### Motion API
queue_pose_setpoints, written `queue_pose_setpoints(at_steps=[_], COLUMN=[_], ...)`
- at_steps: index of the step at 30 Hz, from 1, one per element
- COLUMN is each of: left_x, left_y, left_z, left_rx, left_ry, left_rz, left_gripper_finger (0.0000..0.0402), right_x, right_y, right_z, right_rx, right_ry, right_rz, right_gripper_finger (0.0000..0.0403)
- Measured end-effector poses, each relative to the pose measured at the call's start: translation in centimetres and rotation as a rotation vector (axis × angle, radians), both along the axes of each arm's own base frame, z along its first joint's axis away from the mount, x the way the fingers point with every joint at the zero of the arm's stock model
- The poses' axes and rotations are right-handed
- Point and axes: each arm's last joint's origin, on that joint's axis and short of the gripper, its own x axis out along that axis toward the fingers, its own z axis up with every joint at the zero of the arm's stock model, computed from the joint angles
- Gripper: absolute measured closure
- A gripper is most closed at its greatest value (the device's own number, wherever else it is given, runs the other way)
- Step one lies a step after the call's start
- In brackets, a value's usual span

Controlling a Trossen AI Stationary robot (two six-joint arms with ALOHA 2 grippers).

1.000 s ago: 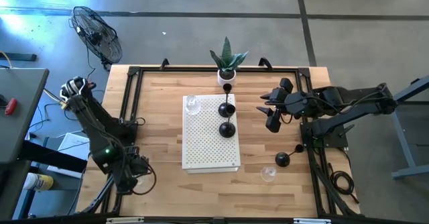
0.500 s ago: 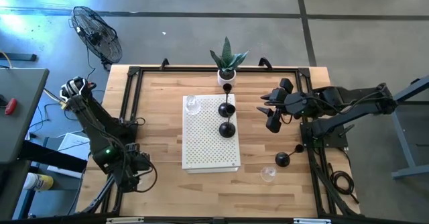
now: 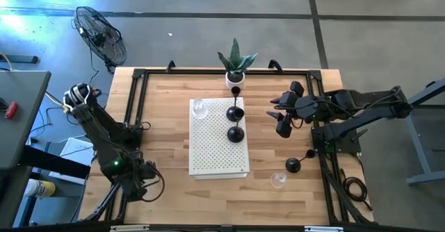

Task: Pick & Place candle stick holders
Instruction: Put the left transparent glass candle holder on the shelf aligned with the other transparent glass candle holder

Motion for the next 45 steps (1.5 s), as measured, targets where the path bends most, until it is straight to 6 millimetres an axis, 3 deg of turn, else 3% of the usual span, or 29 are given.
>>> queue_pose_setpoints(at_steps=[13,17,22,28,39,45], left_x=[1.0,1.2,1.4,1.4,0.8,0.3], left_y=[-1.3,-1.6,-1.7,-1.8,-1.5,-0.5], left_z=[-1.8,-2.0,-2.0,-2.0,-1.2,2.3], left_rx=[0.046,0.045,0.056,0.035,-0.047,0.040], left_ry=[-0.009,-0.018,-0.057,-0.047,0.055,0.073], left_rz=[0.011,0.011,0.036,0.038,0.041,0.099], left_gripper_finger=[0.0115,0.0135,0.0217,0.0373,0.0379,0.0379], right_x=[0.0,0.0,0.0,0.0,-0.1,-0.2], right_y=[0.1,0.1,0.1,0.1,0.1,0.1], right_z=[0.0,0.0,0.0,0.0,-0.2,-0.3], right_rx=[0.021,0.024,0.025,0.025,0.019,0.022], right_ry=[0.002,0.002,0.002,0.002,0.022,0.038], right_rz=[0.020,0.023,0.025,0.026,0.026,0.035], right_gripper_finger=[0.0208,0.0208,0.0208,0.0208,0.0208,0.0208])
